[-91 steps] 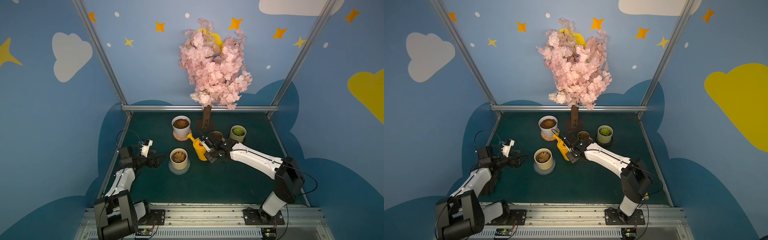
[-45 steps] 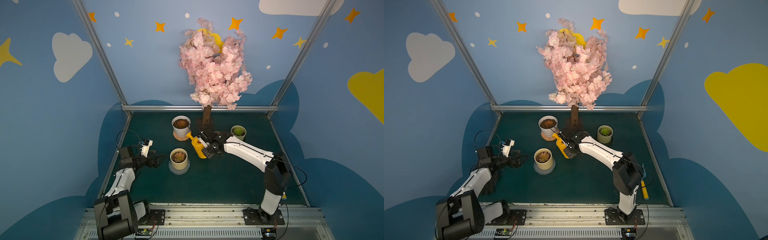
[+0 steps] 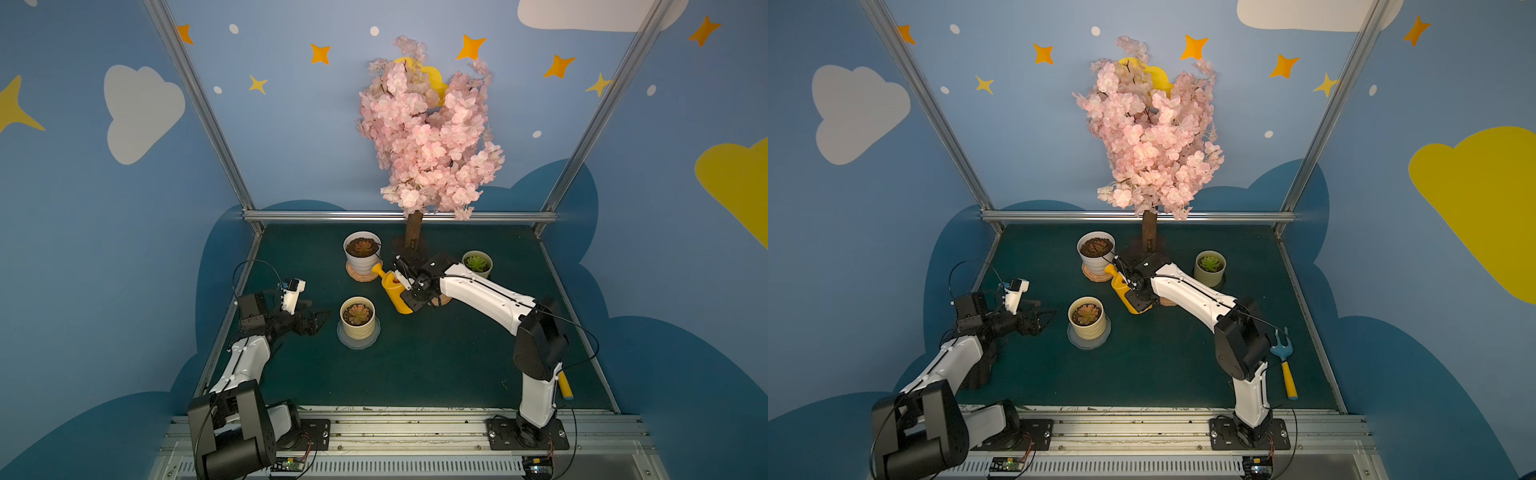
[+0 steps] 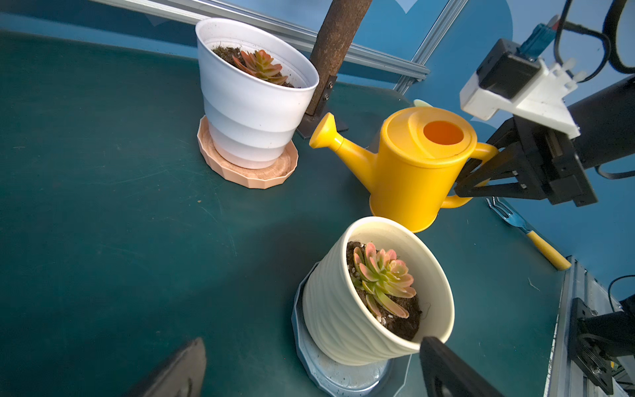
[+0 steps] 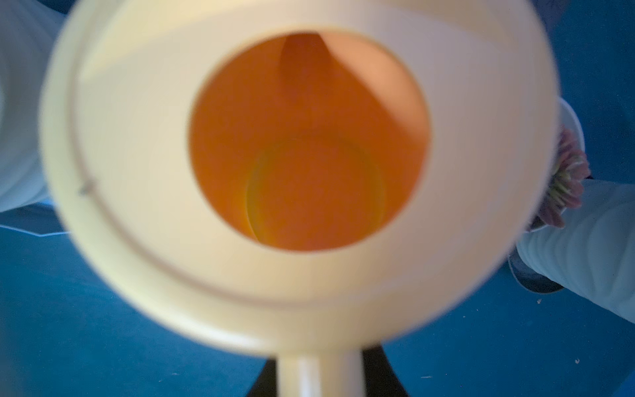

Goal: Water the succulent around the soil edge
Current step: Water the soil of the potted plant with water.

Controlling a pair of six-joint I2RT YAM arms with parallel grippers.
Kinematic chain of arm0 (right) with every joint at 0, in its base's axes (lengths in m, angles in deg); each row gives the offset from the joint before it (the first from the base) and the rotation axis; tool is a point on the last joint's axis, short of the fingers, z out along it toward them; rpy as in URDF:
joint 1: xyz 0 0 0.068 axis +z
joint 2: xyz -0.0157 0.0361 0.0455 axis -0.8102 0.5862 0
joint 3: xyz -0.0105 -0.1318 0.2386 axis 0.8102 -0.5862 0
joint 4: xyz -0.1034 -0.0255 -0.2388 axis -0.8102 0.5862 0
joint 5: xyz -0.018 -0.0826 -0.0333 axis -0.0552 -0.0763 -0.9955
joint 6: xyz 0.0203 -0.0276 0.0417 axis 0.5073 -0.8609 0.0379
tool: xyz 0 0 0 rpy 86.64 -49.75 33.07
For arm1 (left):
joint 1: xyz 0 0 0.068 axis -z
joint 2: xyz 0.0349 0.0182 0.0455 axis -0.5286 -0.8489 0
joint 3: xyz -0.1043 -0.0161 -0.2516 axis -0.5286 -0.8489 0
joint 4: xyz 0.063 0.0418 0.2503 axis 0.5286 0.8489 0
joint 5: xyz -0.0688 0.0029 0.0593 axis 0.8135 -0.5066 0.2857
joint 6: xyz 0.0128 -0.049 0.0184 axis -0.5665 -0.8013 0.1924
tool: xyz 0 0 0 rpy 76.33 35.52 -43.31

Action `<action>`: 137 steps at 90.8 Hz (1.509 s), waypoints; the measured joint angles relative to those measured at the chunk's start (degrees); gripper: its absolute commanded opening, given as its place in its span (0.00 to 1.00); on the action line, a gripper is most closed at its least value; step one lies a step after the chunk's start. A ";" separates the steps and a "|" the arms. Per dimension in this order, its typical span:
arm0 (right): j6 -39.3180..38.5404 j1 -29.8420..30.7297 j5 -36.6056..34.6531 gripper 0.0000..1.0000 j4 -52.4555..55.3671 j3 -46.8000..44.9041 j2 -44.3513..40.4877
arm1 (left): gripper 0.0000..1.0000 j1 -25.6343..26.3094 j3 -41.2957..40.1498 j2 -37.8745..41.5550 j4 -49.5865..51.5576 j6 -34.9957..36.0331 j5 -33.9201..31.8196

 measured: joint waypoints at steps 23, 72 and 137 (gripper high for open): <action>-0.17 -0.20 0.00 0.00 2.93 4.55 1.70 | 1.00 0.00 0.00 0.00 0.00 0.00 0.00; -0.26 -0.44 -0.57 0.00 9.35 11.28 5.35 | 1.00 0.00 0.00 0.00 0.00 0.00 0.00; -0.76 -0.44 -1.79 0.00 13.73 17.79 8.66 | 1.00 0.00 -0.02 0.00 0.00 0.00 0.00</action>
